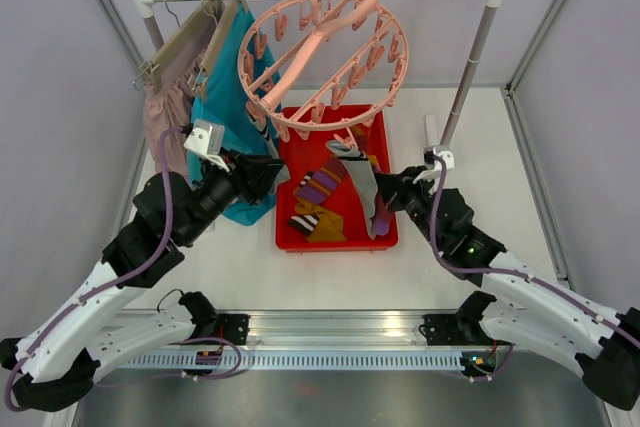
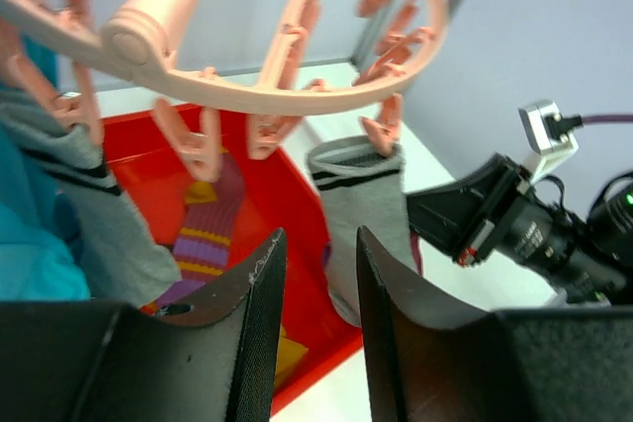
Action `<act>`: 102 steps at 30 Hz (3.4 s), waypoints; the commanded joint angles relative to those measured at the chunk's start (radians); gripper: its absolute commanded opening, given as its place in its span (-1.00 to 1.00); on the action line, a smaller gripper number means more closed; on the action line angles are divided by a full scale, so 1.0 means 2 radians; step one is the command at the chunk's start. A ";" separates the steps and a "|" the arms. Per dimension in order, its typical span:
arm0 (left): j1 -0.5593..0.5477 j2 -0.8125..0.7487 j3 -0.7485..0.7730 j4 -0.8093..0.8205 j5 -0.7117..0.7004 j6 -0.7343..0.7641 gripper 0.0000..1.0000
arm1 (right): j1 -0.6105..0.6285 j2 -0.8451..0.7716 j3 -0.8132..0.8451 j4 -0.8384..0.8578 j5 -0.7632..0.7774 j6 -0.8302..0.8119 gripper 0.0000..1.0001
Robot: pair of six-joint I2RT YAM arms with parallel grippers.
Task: Clip the socks to the hanger
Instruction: Pick up the sock from the bin.
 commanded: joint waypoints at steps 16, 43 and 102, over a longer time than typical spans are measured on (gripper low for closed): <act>0.000 0.023 -0.070 0.227 0.261 -0.017 -0.03 | 0.003 -0.146 0.110 -0.074 -0.156 -0.016 -0.99; 0.000 0.094 -0.085 0.470 0.387 -0.105 0.13 | 0.003 -0.088 0.143 0.186 -0.336 0.254 -1.00; -0.002 0.105 -0.093 0.533 0.347 -0.107 -0.95 | 0.003 -0.093 0.159 -0.015 -0.218 0.088 0.10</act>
